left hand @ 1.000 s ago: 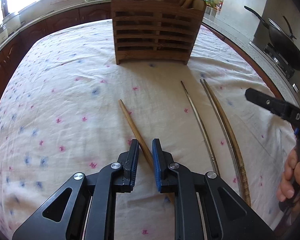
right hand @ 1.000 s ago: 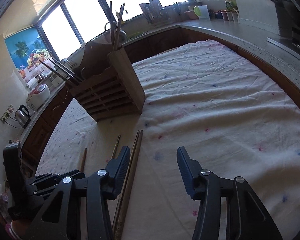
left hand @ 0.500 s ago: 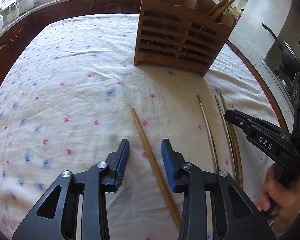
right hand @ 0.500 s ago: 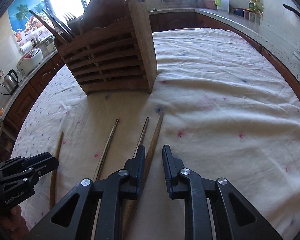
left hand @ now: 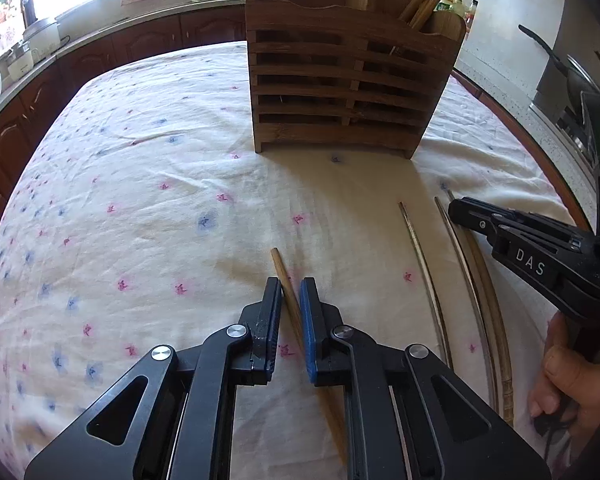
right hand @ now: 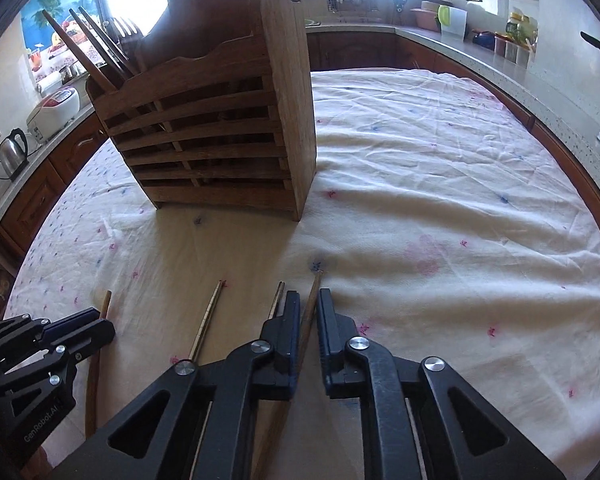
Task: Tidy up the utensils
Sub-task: 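Lift both chopsticks and carry them over the wooden holder with both tools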
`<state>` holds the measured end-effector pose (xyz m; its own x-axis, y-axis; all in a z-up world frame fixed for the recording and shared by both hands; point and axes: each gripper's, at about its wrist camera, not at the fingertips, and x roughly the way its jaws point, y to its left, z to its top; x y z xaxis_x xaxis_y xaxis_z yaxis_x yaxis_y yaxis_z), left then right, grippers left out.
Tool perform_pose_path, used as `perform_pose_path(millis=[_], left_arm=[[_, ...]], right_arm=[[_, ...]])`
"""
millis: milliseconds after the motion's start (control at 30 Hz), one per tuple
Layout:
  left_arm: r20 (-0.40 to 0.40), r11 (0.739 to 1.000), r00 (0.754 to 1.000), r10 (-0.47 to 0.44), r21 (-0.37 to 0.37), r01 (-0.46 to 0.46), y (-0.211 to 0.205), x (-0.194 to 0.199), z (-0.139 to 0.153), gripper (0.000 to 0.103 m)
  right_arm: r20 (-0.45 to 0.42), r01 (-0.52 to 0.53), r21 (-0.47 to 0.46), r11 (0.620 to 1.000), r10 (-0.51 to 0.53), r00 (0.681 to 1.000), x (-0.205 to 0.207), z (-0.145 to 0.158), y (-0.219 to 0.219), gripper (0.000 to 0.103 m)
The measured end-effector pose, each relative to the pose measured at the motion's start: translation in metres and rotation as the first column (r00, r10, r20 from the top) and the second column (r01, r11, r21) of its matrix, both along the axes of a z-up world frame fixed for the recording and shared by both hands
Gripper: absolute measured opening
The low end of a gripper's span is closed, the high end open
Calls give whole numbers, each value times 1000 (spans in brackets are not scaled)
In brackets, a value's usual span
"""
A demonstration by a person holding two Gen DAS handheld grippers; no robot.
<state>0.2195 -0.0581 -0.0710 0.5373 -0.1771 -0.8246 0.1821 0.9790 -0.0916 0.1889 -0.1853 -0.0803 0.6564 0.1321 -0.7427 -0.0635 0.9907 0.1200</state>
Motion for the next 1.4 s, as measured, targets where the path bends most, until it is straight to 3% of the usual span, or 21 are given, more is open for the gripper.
perform_pose_path(millis=[233,600,1000,1400], left_arm=[[-8,992,1000,10,-123,-11,25,-15,12,5],[156,970,988,8,-240,30,50,-52,91,5],[280,954,960,23,-292,62,68,-80,144,5],[327,951,944,51,-305,54,75,-86,159,5]], right_arm=[[23,-8,120,993,5,1000,-25,13,-11,6],[209,-40,198,979,-2,978,-81,89,-24,5],[388,-84,222,971,-9,922,-120,157,-32,5],[422,-84,224,971,-18,907,-126,168,-37,5]])
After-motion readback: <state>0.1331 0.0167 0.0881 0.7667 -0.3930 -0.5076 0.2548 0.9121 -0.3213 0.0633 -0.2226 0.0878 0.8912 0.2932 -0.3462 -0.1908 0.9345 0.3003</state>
